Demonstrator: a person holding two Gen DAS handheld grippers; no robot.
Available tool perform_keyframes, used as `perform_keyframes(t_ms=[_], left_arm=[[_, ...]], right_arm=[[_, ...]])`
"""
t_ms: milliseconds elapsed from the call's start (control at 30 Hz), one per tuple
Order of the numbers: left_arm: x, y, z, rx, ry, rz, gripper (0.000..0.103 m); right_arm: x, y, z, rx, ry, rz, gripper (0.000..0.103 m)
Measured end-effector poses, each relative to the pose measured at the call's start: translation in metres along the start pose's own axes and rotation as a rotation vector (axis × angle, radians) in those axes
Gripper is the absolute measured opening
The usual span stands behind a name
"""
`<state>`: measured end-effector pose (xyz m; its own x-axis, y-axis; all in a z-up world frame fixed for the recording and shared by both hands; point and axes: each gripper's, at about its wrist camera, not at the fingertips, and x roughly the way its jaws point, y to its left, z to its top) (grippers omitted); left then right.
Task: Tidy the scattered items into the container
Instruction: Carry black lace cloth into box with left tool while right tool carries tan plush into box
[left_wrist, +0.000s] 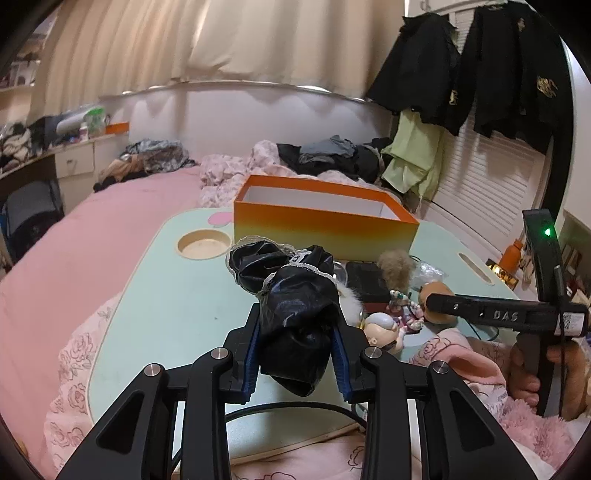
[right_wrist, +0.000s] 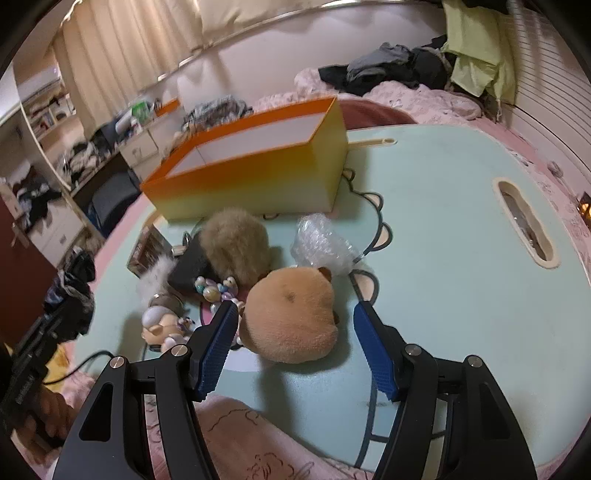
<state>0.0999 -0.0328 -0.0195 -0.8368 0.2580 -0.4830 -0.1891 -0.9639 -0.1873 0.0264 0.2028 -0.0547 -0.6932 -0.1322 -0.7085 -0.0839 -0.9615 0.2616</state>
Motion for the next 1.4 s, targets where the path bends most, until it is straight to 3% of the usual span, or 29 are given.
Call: perform_keyframes(t_ms=[33, 467, 767, 900, 1067, 1233, 1400], left_arm=[[0.001, 0.0, 0.0, -0.003, 0.0, -0.001, 0.032], [-0.002, -0.006, 0.017, 0.023, -0.033, -0.014, 0.032], [0.024, -0.012, 0.089, 0.039, -0.086, -0.059, 0.032], [0.062, -0.01, 0.117, 0.038, -0.041, -0.071, 0.032], [0.102, -0.006, 0.131, 0.031, 0.007, -0.08, 0.032], [0.136, -0.003, 0.122, -0.036, 0.083, -0.125, 0.032], [0.149, -0.002, 0.114, -0.044, 0.096, -0.093, 0.032]], right_arm=[[0.001, 0.003, -0.001, -0.015, 0.006, -0.004, 0.043], [-0.025, 0.0, 0.0, 0.003, -0.101, 0.052, 0.042], [-0.038, 0.02, 0.059, -0.045, -0.193, 0.054, 0.043], [-0.029, 0.026, 0.09, -0.046, -0.227, 0.028, 0.043], [0.005, 0.026, 0.114, -0.056, -0.198, -0.019, 0.043], [0.045, 0.016, 0.118, -0.033, -0.097, -0.016, 0.043], [0.046, 0.007, 0.125, -0.022, -0.095, -0.043, 0.044]])
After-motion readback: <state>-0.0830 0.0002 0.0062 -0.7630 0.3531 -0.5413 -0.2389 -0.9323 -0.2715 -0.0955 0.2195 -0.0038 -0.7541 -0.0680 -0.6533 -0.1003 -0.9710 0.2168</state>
